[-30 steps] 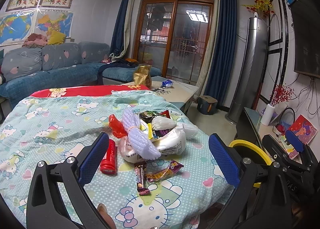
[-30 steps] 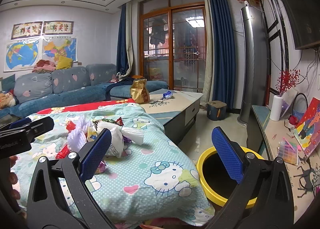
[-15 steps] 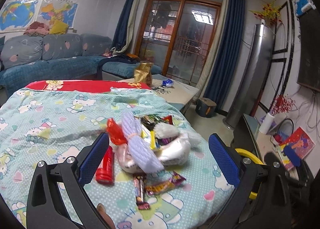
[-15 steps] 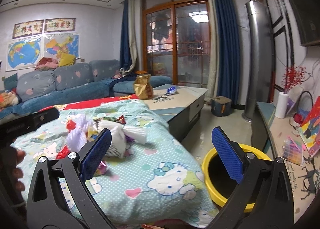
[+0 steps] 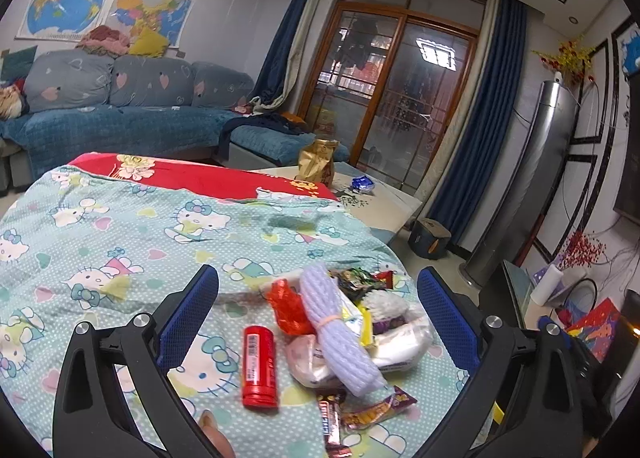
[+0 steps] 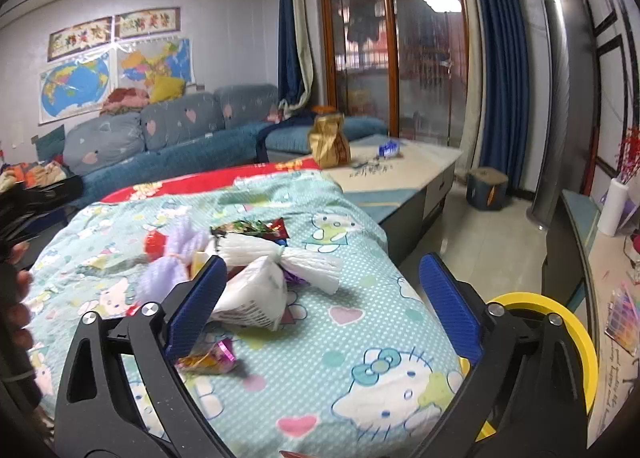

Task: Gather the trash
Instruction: 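Grasp the lavender foam net with the left tool while the right tool grasps the white foam net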

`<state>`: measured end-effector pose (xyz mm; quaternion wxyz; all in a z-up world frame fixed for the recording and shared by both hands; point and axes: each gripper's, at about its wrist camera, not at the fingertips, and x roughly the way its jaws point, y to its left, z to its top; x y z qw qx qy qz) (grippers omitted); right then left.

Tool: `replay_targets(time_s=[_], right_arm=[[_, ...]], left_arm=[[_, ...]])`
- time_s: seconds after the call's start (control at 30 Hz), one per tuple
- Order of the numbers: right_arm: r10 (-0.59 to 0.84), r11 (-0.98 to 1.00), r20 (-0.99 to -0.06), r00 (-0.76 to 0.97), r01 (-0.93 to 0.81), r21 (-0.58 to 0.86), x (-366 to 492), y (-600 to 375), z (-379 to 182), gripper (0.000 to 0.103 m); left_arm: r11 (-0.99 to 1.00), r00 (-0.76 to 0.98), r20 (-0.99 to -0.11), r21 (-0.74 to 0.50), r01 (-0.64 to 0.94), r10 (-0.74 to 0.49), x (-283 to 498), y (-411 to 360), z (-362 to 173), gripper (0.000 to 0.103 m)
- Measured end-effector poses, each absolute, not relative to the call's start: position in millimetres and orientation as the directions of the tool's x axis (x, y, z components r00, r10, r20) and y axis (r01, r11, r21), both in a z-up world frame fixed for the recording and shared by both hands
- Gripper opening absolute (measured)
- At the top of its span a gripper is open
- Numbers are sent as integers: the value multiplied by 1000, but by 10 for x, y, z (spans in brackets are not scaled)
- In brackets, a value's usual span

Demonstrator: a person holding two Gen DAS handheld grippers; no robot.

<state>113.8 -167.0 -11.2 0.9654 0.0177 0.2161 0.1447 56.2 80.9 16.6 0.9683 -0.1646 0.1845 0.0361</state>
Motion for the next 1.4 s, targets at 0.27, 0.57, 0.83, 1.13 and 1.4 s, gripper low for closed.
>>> replay_targets(time_s=[0.27, 0.57, 0.83, 1.13, 1.4], right_arm=[[287, 958, -500, 817, -253, 135, 1679, -1743, -239, 76], [334, 942, -611, 718, -283, 182, 2132, -1771, -495, 76], [400, 916, -660, 637, -314, 252, 2343, -1706, -722, 69], [497, 865, -662, 561, -383, 325, 2388, -1588, -823, 8], [518, 852, -600, 610, -429, 300, 2091, -1651, -638, 3]], left_arm=[[942, 897, -441, -303, -148, 0, 762, 792, 44, 97], [956, 844, -533, -275, -101, -64, 1017, 483, -263, 96], [961, 793, -605, -257, -102, -78, 1119, 372, -536, 79], [958, 758, -642, -273, -91, -111, 1102, 346, -642, 60], [952, 770, -629, -287, -103, -107, 1043, 410, -597, 27]])
